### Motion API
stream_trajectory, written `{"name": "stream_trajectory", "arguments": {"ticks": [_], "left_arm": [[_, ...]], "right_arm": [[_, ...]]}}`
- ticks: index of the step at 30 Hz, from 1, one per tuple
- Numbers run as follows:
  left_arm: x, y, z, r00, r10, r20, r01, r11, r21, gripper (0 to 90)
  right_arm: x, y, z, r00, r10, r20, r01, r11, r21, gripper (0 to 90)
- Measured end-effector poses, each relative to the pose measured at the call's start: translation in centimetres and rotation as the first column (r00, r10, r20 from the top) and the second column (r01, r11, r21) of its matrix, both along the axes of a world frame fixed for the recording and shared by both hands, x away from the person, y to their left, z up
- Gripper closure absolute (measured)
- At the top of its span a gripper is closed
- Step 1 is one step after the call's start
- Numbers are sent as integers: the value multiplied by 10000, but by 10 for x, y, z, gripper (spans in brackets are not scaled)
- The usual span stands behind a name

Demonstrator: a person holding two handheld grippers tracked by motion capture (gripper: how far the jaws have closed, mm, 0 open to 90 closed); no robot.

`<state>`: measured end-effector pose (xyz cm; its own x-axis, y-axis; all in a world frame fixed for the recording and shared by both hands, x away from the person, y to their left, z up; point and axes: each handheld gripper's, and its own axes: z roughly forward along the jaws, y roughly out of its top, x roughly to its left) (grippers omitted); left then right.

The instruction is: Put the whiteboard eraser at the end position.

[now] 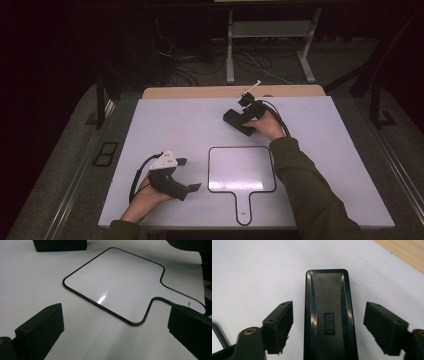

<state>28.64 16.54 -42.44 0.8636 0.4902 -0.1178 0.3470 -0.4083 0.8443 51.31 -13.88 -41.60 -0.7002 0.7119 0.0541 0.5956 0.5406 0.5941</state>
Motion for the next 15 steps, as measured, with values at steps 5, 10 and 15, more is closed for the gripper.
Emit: {"name": "stream_trajectory", "arguments": {"ticks": [5,10,15], "left_arm": [[2,1,-2,9999,15,-104,-15,10000,-1,0],[3,1,-2,10000,-12,-59,12,10000,24,0],[3,2,-2,10000,4,-77,-4,10000,4,0]], "right_arm": [[-7,-12,8,9992,-270,290,255,9983,515,171],[-19,-23,15,9990,-192,410,156,9962,856,148],[-32,-33,20,9975,-222,664,161,9957,910,144]]}}
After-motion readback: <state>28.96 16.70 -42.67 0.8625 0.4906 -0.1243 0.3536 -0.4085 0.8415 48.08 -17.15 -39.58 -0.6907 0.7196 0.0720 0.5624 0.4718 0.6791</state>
